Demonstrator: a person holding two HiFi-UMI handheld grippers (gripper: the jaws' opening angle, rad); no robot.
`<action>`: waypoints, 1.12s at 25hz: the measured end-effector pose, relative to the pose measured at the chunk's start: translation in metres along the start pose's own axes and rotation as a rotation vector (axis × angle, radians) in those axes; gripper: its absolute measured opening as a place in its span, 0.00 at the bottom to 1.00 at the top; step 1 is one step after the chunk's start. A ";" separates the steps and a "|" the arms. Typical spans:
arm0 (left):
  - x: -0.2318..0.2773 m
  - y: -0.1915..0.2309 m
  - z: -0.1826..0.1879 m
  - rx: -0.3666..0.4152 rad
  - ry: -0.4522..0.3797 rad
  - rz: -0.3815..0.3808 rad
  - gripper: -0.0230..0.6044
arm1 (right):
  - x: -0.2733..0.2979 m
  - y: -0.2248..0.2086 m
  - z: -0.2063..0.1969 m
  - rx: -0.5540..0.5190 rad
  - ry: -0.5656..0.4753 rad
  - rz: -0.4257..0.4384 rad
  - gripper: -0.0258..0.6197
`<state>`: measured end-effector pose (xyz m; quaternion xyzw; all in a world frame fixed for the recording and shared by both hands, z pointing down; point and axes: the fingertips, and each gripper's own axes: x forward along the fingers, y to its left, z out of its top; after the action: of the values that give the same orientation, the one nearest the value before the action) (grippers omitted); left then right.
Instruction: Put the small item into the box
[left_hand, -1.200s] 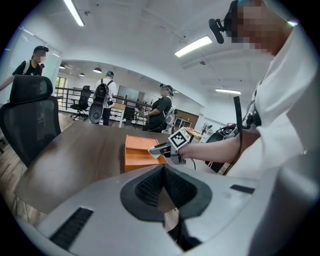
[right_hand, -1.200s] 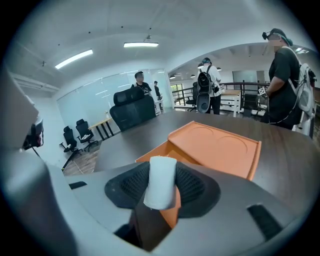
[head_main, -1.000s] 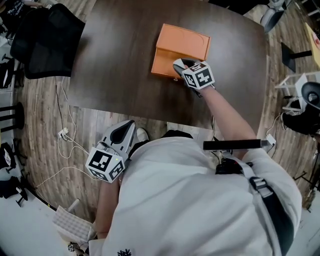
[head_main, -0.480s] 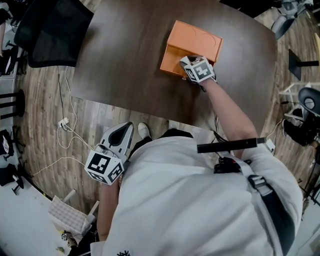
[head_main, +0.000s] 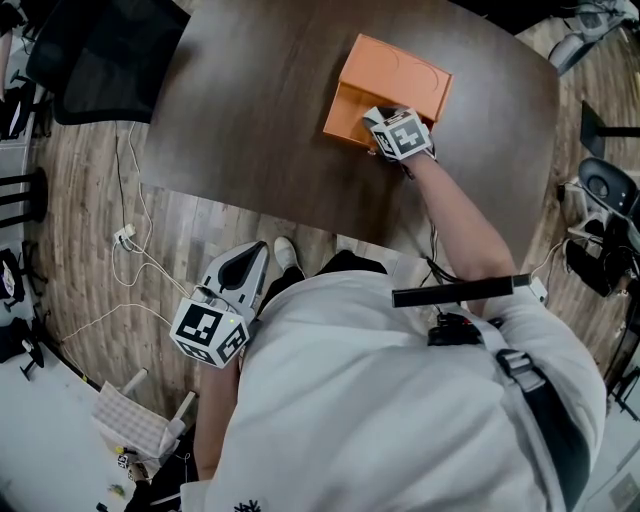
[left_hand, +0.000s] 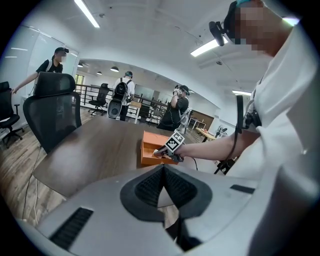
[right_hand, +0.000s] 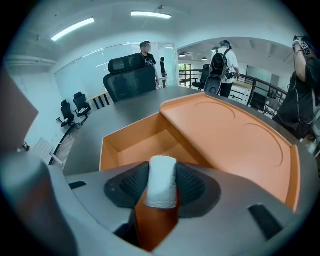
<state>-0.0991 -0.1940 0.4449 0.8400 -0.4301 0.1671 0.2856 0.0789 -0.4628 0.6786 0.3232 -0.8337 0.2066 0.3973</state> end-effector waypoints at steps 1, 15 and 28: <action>0.001 0.000 -0.001 0.000 0.001 0.000 0.04 | 0.002 0.000 0.000 -0.002 0.001 0.003 0.30; 0.000 -0.003 -0.001 0.002 0.002 -0.006 0.04 | 0.000 0.003 -0.004 -0.017 0.022 0.000 0.33; 0.006 -0.004 0.001 0.005 0.001 -0.015 0.04 | -0.003 -0.002 -0.004 -0.023 0.010 -0.016 0.34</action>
<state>-0.0927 -0.1964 0.4464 0.8437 -0.4234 0.1665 0.2849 0.0838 -0.4608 0.6784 0.3243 -0.8313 0.1954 0.4069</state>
